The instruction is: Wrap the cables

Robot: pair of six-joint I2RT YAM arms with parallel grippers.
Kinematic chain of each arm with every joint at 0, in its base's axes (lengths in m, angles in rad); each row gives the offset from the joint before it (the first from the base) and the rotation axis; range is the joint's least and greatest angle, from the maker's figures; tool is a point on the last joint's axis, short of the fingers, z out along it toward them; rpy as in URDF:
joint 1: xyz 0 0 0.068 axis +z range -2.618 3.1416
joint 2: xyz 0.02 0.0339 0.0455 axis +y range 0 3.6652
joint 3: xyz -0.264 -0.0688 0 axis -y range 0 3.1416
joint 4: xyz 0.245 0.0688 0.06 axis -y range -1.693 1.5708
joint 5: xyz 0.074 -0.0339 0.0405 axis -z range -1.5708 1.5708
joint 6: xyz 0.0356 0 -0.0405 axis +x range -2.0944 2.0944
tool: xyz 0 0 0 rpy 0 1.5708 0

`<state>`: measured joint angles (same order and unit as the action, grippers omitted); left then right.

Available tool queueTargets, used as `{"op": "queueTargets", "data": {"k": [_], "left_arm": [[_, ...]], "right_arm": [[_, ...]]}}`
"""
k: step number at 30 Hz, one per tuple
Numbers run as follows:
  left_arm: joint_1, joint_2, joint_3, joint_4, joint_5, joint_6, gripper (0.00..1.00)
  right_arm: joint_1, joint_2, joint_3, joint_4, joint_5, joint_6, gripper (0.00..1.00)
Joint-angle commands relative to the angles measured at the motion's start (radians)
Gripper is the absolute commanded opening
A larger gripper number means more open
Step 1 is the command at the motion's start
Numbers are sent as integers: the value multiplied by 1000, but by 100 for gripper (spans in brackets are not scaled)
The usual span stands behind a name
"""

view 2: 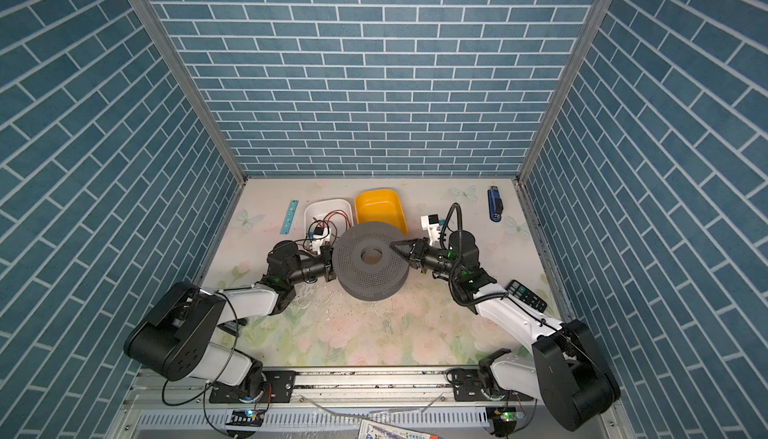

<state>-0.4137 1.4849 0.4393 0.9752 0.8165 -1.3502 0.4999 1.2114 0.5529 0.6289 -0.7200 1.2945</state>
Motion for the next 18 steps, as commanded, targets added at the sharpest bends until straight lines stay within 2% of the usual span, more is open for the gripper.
{"op": "queueTargets", "data": {"k": [1, 4, 12, 18], "left_arm": [[-13, -32, 29, -20, 34, 29, 13], [-13, -29, 33, -26, 44, 30, 14], [-6, -33, 31, -52, 53, 31, 15], [6, -41, 23, -58, 61, 28, 20]], "right_arm": [[-3, -24, -30, 60, 97, -68, 0], [-10, -30, -43, 113, 113, -31, 0], [-32, -64, -53, 115, 135, -19, 0], [-48, -67, -60, 122, 131, -7, 0]]}}
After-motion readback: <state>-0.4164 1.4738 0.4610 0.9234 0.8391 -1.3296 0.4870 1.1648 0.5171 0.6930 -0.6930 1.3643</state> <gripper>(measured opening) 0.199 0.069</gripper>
